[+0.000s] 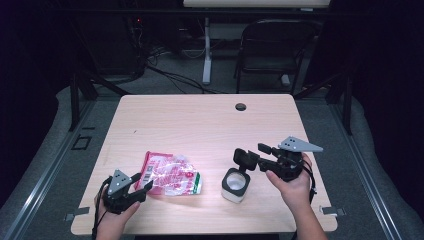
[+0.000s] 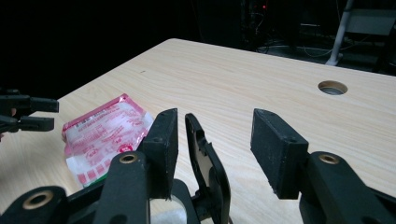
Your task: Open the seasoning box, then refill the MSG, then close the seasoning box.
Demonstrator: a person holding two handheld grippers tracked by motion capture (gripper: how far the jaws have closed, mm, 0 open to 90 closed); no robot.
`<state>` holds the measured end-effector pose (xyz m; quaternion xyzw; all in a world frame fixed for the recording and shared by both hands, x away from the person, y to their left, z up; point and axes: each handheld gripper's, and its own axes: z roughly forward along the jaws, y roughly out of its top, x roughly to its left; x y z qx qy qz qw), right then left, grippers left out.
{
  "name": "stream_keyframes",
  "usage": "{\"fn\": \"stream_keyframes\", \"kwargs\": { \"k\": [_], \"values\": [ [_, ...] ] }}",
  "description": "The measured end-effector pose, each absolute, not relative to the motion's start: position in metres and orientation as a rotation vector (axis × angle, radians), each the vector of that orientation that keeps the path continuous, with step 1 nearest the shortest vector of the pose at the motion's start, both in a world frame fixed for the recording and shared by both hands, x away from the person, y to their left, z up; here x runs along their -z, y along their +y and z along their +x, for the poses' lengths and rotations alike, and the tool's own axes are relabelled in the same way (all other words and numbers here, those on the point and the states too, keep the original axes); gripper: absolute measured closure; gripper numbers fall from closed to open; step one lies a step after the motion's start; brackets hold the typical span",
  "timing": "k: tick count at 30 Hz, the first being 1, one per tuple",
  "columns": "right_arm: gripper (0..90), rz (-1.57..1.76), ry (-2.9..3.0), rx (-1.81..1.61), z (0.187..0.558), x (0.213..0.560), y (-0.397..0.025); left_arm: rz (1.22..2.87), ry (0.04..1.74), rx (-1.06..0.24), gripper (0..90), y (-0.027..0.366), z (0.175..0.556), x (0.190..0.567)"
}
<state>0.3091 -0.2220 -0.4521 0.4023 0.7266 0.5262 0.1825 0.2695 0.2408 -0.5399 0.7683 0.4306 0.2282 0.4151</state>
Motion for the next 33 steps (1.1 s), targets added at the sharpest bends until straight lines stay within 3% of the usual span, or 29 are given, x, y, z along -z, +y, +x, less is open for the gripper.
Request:
{"fn": "stream_keyframes", "kwargs": {
  "k": [15,33],
  "values": [
    [52.1,1.187,2.064,-1.459,0.311,0.468,-0.217,1.914,1.091,-0.568,45.4,0.243,0.27,0.54],
    [70.3,1.123,2.111,-1.373,0.315,0.482,-0.206,1.919,1.095,-0.564,45.4,0.245,0.271,0.541]
  ]
}}
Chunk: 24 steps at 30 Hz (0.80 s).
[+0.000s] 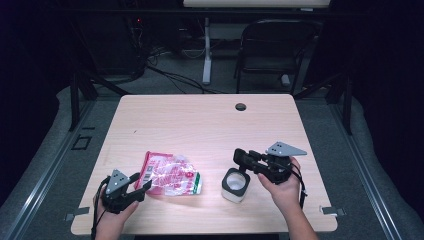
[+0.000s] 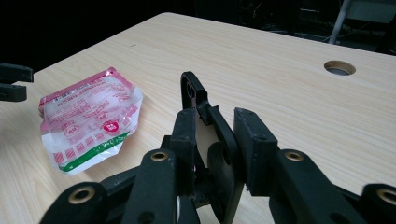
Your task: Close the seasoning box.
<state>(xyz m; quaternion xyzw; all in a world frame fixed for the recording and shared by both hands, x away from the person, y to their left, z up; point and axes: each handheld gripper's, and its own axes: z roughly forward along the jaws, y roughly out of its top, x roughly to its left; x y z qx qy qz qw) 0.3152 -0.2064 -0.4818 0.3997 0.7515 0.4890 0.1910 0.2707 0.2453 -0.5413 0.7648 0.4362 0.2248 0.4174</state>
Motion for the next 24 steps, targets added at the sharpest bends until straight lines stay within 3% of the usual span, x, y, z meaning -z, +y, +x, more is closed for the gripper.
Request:
{"fn": "stream_keyframes", "kwargs": {
  "k": [24],
  "values": [
    [78.1,1.091,2.137,-1.355,0.3167,0.4858,-0.2094,1.897,1.118,-0.551,45.4,0.2493,0.2709,0.5417]
  ]
}}
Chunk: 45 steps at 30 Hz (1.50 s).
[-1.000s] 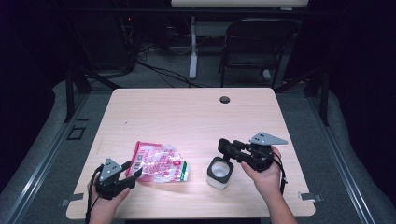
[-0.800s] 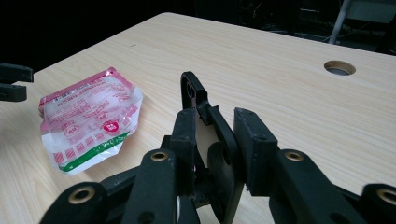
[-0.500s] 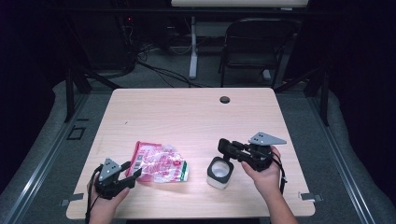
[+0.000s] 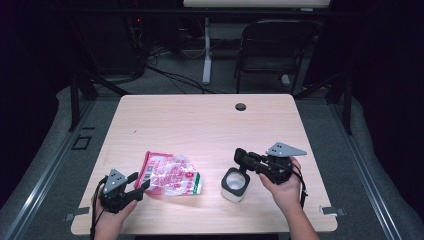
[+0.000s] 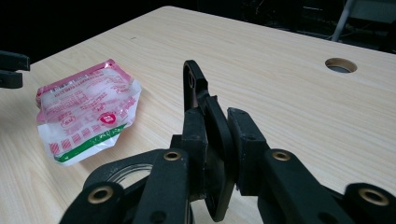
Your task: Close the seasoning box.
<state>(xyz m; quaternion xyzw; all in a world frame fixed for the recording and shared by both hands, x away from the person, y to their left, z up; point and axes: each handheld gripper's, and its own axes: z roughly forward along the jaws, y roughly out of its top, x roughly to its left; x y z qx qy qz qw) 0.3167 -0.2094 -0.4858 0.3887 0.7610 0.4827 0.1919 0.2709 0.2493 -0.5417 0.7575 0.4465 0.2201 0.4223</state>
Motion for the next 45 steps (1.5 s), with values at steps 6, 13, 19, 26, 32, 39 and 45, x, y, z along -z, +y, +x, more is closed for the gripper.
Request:
{"fn": "stream_keyframes", "kwargs": {
  "k": [6,13,19,26,32,39,45],
  "values": [
    [79.3,1.069,2.139,-1.347,0.316,0.486,-0.209,1.896,1.112,-0.56,45.3,0.249,0.271,0.541],
    [80.7,1.046,2.148,-1.331,0.315,0.485,-0.209,1.9,1.11,-0.56,45.3,0.25,0.271,0.541],
    [81.5,1.027,2.145,-1.316,0.312,0.485,-0.209,1.902,1.108,-0.56,45.3,0.25,0.271,0.541],
    [80.5,0.999,2.144,-1.275,0.309,0.482,-0.206,1.903,1.109,-0.56,45.3,0.25,0.27,0.54],
    [78.2,0.967,2.139,-1.273,0.306,0.48,-0.202,1.901,1.111,-0.56,45.2,0.251,0.271,0.541],
    [77.3,0.909,2.143,-1.208,0.3,0.478,-0.197,1.896,1.116,-0.56,45.1,0.251,0.27,0.541],
    [76.4,0.9,2.148,-1.211,0.298,0.478,-0.196,1.898,1.116,-0.56,45.1,0.251,0.27,0.54]
  ]
}}
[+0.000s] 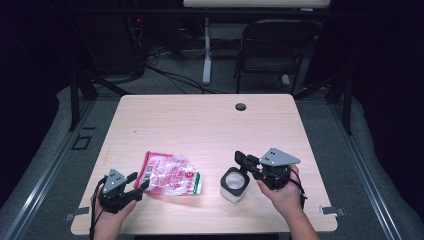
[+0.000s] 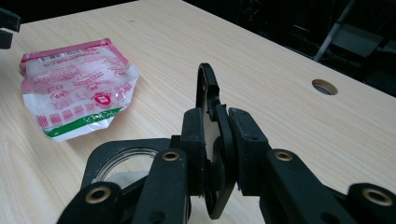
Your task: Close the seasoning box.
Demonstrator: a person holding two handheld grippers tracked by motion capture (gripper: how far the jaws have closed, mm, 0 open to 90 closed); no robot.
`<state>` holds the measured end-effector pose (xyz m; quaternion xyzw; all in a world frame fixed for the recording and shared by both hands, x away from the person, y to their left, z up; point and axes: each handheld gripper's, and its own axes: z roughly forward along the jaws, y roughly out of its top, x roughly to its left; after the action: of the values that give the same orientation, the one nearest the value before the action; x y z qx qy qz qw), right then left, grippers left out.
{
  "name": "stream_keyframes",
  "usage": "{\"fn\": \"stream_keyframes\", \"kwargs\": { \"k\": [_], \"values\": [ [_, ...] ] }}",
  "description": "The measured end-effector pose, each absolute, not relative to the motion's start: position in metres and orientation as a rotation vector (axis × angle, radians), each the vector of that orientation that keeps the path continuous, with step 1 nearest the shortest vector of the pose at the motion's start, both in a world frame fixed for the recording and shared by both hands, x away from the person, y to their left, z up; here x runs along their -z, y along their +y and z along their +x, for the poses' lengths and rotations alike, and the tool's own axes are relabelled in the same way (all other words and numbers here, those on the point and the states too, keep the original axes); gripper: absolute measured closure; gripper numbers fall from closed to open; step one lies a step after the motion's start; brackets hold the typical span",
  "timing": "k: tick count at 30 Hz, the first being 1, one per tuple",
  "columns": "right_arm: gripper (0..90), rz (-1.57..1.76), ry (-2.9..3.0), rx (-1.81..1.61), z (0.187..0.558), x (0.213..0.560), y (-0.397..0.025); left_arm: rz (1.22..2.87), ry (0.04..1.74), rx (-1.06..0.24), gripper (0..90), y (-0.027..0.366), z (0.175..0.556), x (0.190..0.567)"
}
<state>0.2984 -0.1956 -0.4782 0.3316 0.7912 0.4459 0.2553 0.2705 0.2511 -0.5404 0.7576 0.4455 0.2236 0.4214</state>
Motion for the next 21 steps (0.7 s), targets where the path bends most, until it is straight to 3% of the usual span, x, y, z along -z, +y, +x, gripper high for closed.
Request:
{"fn": "stream_keyframes", "kwargs": {
  "k": [21],
  "values": [
    [71.6,0.833,2.192,-1.192,0.292,0.481,-0.182,1.899,1.114,-0.56,45.1,0.252,0.27,0.54]
  ]
}}
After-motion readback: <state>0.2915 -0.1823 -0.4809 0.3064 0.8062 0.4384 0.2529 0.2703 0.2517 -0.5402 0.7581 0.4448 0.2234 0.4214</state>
